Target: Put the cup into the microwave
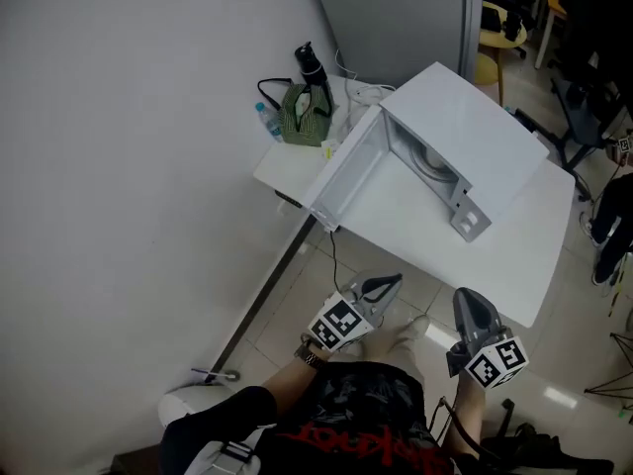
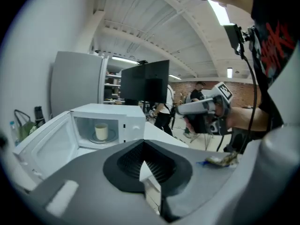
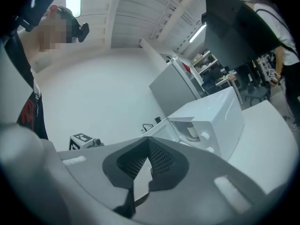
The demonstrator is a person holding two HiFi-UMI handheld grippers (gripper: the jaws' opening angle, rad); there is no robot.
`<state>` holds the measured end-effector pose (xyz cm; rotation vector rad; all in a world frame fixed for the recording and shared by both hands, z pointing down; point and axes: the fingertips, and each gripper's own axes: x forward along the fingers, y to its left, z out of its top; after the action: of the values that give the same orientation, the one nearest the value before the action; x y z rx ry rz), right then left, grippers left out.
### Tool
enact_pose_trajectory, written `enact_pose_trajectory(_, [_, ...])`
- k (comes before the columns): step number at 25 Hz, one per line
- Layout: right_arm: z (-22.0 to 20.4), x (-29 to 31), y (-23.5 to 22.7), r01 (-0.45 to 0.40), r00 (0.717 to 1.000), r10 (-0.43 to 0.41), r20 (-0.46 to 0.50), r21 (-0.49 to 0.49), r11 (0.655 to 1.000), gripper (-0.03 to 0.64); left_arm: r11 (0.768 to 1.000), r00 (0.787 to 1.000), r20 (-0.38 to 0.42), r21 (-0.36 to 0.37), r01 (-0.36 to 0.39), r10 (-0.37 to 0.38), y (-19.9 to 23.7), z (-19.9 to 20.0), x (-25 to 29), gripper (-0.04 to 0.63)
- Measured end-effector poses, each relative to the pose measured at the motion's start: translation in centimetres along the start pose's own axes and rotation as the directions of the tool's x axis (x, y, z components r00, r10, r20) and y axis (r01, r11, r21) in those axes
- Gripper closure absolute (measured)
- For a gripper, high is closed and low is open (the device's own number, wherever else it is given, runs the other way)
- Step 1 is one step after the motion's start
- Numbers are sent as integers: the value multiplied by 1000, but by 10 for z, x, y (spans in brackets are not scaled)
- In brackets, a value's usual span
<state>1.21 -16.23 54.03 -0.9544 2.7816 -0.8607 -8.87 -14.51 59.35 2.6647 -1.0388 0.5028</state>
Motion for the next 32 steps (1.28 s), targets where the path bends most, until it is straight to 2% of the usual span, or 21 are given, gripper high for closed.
enact_pose_trajectory(3, [-20,-16,47,23,1000,-23,1,-20,1000,620,995,996,14,43,85,-86,-38,-13,-35,596])
enact_pose_trajectory(6, [-56,-35,97,74,997,-75,-21,-43,996,620,993,989,85,31,116,-118,-63,-26,-88,595])
enact_pose_trajectory(9, [-103,-53,154,115,992,-119,-33,-88,989,620,990,980,139,-3,143,-141,-93,-59,-144,596])
enact_pose_trajectory(12, [-139,-79,206,178,984,-178,12,-55,982,620,978,973,116,-52,204,-197,-123,-100,-188,595])
enact_pose_trajectory(14, [-154,-107,239,217,976,-216,35,-24,976,620,961,960,108,-71,268,-259,-153,-112,-215,595])
enact_pose_trajectory(18, [-164,-149,280,286,954,-282,103,-26,958,621,929,928,87,-36,368,-364,-200,-127,-246,595])
enact_pose_trajectory(21, [-147,-174,307,312,938,-296,181,-67,948,621,909,907,55,18,417,-417,-230,-120,-250,595])
enact_pose_trajectory(24, [-133,-191,323,320,930,-293,222,-99,942,621,907,906,41,48,419,-421,-247,-107,-252,595])
enact_pose_trajectory(26, [-117,-201,331,316,922,-277,270,-115,942,621,906,905,56,82,416,-421,-252,-89,-250,595])
enact_pose_trajectory(28, [-104,-212,335,317,914,-266,307,-129,940,621,897,895,90,113,427,-437,-261,-64,-246,595])
enact_pose_trajectory(32, [-131,-221,344,284,931,-254,261,-86,955,621,890,883,115,98,445,-454,-286,-57,-258,595])
